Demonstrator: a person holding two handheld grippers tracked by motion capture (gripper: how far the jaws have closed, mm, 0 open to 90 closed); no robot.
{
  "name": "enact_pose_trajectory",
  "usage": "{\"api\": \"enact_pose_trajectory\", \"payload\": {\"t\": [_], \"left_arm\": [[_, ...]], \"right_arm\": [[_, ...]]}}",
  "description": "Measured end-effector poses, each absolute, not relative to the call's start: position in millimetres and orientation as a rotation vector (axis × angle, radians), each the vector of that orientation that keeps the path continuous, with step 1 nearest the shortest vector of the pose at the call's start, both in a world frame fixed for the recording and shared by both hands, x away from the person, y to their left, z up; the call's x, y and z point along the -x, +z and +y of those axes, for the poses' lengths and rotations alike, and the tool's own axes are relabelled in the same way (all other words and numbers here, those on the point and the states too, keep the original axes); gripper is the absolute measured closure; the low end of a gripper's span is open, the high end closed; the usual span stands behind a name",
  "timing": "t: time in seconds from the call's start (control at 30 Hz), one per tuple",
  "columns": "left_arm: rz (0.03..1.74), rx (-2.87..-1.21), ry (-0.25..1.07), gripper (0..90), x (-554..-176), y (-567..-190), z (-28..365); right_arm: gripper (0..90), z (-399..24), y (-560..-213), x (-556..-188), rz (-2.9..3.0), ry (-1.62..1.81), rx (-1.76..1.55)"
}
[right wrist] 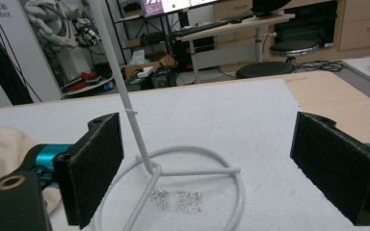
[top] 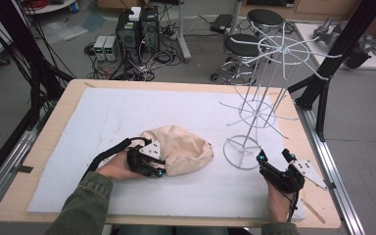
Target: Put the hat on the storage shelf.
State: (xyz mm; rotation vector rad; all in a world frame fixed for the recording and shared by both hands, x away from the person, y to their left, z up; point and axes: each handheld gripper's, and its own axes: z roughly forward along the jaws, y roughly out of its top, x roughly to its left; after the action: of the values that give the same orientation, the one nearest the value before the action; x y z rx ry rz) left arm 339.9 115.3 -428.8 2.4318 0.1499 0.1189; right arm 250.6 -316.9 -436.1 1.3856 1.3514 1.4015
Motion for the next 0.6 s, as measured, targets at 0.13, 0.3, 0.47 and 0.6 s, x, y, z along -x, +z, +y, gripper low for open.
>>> {"api": "enact_pose_trajectory", "payload": {"t": [0.13, 0.3, 0.47, 0.6], "left_arm": [[0.138, -2.434, 0.140, 72.5, -338.8, -426.6, 116.5], [0.142, -2.412, 0.154, 73.9, -337.8, -426.0, 116.3], [0.152, -2.385, 0.157, 74.8, -338.7, -423.9, 117.2], [0.176, -2.353, 0.178, 75.4, -340.4, -418.6, 121.1]], "right_arm": [[10.4, -317.1, -436.0, -250.4, 1.348, 1.401, -1.388], [10.4, -317.4, -435.8, -250.1, 1.348, 1.399, -1.390], [10.4, -318.2, -435.9, -250.3, 1.346, 1.395, -1.385], [10.4, -318.3, -435.9, -250.0, 1.344, 1.397, -1.388]]}}
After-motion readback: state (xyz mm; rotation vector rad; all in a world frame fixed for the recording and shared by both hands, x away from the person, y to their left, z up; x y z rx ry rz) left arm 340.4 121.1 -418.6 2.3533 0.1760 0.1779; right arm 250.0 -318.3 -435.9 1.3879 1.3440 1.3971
